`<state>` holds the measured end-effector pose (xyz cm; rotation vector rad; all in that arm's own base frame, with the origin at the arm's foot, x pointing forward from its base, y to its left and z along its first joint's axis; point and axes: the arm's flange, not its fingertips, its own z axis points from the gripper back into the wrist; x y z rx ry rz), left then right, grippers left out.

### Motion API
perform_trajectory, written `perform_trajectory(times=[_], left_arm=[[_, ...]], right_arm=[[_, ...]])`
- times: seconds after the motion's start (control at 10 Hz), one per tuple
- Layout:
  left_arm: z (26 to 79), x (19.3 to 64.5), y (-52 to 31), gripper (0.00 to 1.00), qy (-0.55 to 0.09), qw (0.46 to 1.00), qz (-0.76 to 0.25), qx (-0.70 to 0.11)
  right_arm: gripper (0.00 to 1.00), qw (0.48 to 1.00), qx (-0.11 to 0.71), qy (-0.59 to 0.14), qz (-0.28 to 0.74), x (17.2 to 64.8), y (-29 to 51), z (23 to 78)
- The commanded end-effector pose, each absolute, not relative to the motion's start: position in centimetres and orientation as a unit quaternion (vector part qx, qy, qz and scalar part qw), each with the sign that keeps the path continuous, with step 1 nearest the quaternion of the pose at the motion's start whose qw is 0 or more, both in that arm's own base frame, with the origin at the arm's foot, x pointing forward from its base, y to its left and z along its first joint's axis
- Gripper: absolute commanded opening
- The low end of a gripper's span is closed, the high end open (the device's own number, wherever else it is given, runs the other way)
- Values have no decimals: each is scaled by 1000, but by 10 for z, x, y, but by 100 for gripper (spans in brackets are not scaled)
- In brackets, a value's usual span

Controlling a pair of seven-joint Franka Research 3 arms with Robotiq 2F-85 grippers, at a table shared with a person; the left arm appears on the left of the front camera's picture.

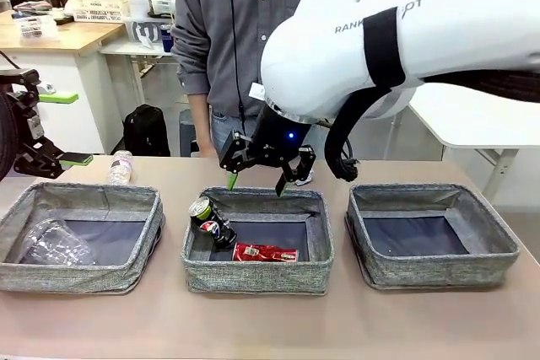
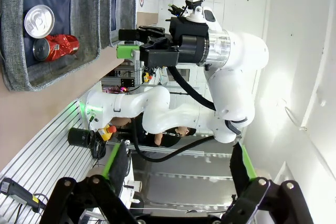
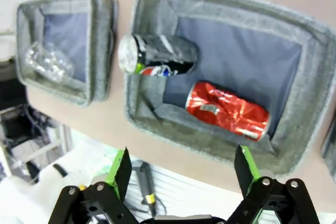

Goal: Sort the waste into the appropriate baskets.
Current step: Place the picked waste into the Fabric basket indicated by the person.

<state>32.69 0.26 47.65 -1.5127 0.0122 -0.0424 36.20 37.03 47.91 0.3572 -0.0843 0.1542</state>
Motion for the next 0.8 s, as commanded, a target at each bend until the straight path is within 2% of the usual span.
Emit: perform_trajectory(times=[0.0,0.2,0.4,0.5,0.6,0.7], left_arm=[[479,325,3,100,4,723,-23,-691],[479,325,3,100,4,723,-23,-691],[479,325,3,100,4,723,-23,-691],[479,325,3,100,4,723,-23,-691],[479,325,3,100,4,723,-23,-691],[479,325,3,100,4,723,-23,-691]], right_arm=[[100,955,291,21,59,357,340,498],[100,871,484,70,34,347,257,536],[100,787,602,130,31,341,181,541],[100,738,660,133,30,336,150,537],[100,680,722,113,59,326,122,532],[100,645,757,79,63,316,102,527]])
